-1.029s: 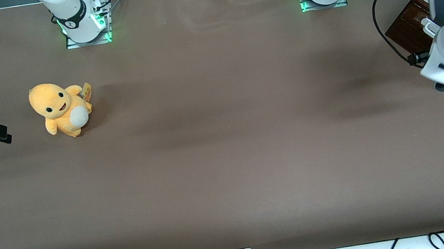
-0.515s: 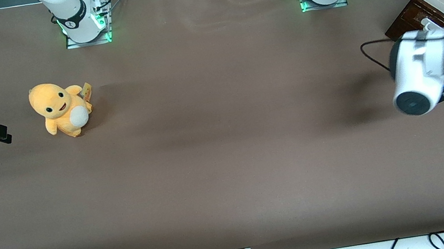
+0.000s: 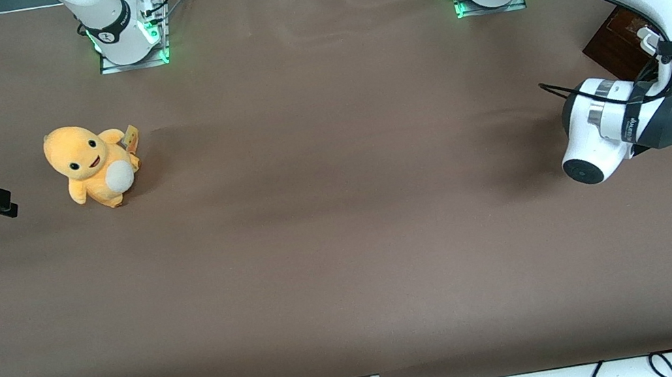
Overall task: Open lower drawer with left arm only
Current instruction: 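Move the open left gripper down to the lower drawer's white handle, then close the left gripper around the white bar handle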
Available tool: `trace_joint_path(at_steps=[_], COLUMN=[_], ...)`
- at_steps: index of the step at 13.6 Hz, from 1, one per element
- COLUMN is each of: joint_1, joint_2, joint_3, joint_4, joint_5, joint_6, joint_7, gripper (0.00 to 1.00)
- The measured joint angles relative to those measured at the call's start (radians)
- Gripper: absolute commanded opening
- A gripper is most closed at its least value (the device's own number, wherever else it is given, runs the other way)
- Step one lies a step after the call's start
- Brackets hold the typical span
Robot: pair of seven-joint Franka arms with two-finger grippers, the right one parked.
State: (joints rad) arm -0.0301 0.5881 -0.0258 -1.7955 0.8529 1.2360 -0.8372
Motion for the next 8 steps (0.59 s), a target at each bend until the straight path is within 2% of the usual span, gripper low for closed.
trace_joint_path(at_steps=[3,8], joint_1=[0.029,0.076], joint_2=[0.023,0.053], joint_3=[0.000,0.001], joint_4=[-0.044,-0.073], joint_5=[0.025,0.046], joint_6=[0.005,0.046], joint_7=[-0.013,-0.152], gripper=[1.00,0.84])
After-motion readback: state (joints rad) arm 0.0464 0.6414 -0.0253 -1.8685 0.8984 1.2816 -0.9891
